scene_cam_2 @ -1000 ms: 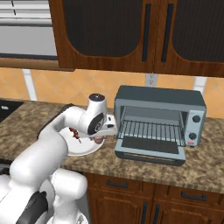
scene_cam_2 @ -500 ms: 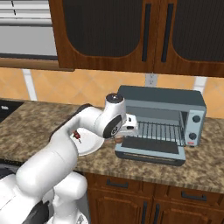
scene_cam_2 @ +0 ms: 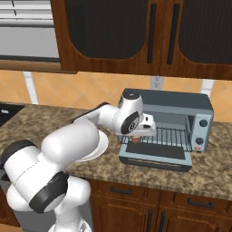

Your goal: Pick up the kebab skewer and baguette bread, and place them inside the toaster oven. Close the toaster oven door and start by setting the timer.

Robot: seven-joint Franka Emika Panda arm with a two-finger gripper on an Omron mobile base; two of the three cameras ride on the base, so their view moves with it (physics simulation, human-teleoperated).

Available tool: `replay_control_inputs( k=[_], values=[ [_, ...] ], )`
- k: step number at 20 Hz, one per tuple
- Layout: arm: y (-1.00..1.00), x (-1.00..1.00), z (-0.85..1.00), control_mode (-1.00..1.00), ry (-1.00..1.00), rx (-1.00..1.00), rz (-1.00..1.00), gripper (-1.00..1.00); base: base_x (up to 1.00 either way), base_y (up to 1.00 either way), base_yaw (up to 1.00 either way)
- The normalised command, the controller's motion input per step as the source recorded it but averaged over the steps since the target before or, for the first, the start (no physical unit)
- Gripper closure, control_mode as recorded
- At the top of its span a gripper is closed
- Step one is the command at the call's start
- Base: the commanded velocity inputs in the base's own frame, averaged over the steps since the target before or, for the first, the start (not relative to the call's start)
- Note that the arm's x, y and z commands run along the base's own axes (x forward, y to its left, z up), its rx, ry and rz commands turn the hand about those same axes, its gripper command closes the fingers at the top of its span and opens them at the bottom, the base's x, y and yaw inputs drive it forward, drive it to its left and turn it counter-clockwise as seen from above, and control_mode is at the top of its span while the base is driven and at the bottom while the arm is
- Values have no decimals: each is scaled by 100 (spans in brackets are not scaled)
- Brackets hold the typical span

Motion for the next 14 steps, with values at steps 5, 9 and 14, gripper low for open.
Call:
replay_control_inputs(
  k=[5,9,14],
  values=[
    [-4,26,-22,-100,-3,0,-1,100,0,0,0],
    [0,36,-22,-100,0,0,0,100,0,0,0],
    [-1,30,-28,-100,0,0,0,100,0,0,0]
  ],
)
